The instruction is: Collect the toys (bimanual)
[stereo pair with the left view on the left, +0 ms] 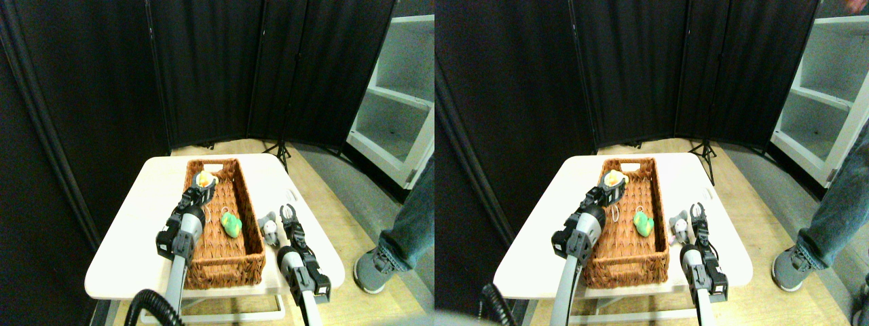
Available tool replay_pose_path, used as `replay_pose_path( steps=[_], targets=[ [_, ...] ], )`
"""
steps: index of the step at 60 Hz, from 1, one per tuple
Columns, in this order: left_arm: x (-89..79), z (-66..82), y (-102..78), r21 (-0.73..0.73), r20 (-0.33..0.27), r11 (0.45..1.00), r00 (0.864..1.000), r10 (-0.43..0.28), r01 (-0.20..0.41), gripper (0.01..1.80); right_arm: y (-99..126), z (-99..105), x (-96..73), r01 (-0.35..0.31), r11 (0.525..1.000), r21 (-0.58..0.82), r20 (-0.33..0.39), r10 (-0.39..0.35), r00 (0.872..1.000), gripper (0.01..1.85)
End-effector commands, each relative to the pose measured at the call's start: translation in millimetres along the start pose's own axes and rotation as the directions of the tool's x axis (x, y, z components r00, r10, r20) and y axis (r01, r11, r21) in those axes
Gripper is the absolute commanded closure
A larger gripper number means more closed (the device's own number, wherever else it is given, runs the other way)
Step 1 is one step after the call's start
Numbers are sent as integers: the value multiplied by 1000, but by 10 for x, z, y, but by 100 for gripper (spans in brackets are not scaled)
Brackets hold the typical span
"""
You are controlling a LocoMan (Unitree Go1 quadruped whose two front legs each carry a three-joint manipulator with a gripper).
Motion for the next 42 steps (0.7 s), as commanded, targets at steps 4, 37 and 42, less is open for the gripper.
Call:
replay_pose_path(
  steps=[4,37,42],
  targets=[
    [-13,8,-64,-8,-13,1000,999,-29,29,130,90,34,0,-70,997,-41,6,71,997,185],
    [-372,733,-24,303,21,953,1000,-20,13,138,221,99,-59,-109,991,-81,-105,100,989,185],
    [-457,841,-1,363,34,932,999,-5,-8,140,266,82,-78,-114,990,-78,-125,104,987,185]
  ],
)
